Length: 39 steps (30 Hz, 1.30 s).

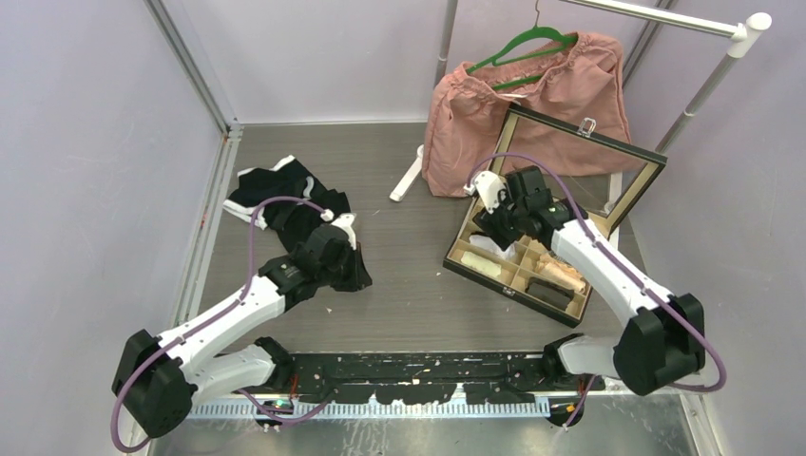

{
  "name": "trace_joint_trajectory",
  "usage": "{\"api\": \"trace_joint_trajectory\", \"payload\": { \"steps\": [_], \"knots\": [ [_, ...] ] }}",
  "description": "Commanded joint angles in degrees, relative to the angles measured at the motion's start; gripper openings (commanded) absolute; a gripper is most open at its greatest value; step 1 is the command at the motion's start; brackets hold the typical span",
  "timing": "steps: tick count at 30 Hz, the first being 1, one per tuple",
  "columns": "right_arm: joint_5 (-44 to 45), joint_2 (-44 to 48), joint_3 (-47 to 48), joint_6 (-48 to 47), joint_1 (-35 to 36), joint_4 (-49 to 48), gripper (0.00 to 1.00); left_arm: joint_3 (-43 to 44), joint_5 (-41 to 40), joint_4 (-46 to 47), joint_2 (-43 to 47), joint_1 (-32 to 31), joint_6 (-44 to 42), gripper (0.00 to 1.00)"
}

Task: Roll the underwear
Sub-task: Place the underwear in the storage box.

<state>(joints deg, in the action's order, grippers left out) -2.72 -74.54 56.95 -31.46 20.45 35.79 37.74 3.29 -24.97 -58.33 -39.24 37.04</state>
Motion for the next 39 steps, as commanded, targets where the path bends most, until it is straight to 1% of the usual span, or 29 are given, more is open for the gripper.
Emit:
{"api": "trace_joint_trajectory", "payload": {
  "steps": [1,2,4,6,7,10,12,14,15,17,20,24,28,33,39],
  "knots": [
    [1.8,5.7,3.4,3.9,-0.2,0.8,0.65,3.4,-0.1,-1.4,-0.8,0.8,0.0,0.04],
    [2.3,6.6,3.5,5.5,-0.2,-0.4,0.65,3.8,-0.5,-1.9,-0.9,1.0,0.0,0.04],
    [2.5,8.9,3.5,12.0,-0.2,-3.5,0.65,4.9,-1.6,-3.0,-1.1,1.4,0.2,0.05],
    [6.4,10.7,3.2,20.2,-0.2,-6.1,0.65,6.4,-2.8,-4.6,-1.2,2.0,0.2,0.07],
    [7.3,11.2,3.3,25.1,-0.2,-6.8,0.65,7.1,-5.1,-5.6,-1.2,2.4,0.3,0.09],
    [10.1,12.3,3.7,37.6,-0.2,-5.4,0.65,9.3,-9.9,-8.5,-1.1,3.8,0.8,0.15],
    [11.5,13.1,4.0,46.4,-0.2,-2.5,0.64,10.6,-12.5,-10.8,-0.9,5.3,1.2,0.19],
    [9.4,13.8,4.0,51.8,-0.2,-0.3,0.64,11.5,-14.4,-11.8,-0.8,7.0,1.3,0.23],
    [6.8,14.2,3.7,53.6,-0.2,0.5,0.64,11.8,-15.5,-12.2,-0.8,7.9,1.6,0.26],
    [4.1,15.1,2.7,55.7,-0.2,1.6,0.65,12.2,-17.2,-12.6,-1.3,10.2,2.2,0.32],
    [3.8,17.1,0.6,56.2,-0.2,3.0,0.66,13.2,-18.5,-12.4,-3.7,13.9,2.7,0.38],
    [4.0,21.6,-3.8,56.4,-0.2,2.4,0.69,16.0,-20.2,-10.0,-9.4,16.4,1.8,0.45],
    [3.7,24.5,-8.6,58.9,-0.2,-0.2,0.72,19.8,-22.2,-7.8,-15.9,17.7,1.6,0.51],
    [3.8,23.7,-10.8,60.6,-0.2,-1.0,0.74,23.1,-20.0,-3.5,-24.0,18.2,3.1,0.51],
    [3.9,21.8,-9.8,59.9,-0.2,0.1,0.74,24.7,-21.9,-0.5,-30.5,18.2,6.5,0.51]
  ]
}}
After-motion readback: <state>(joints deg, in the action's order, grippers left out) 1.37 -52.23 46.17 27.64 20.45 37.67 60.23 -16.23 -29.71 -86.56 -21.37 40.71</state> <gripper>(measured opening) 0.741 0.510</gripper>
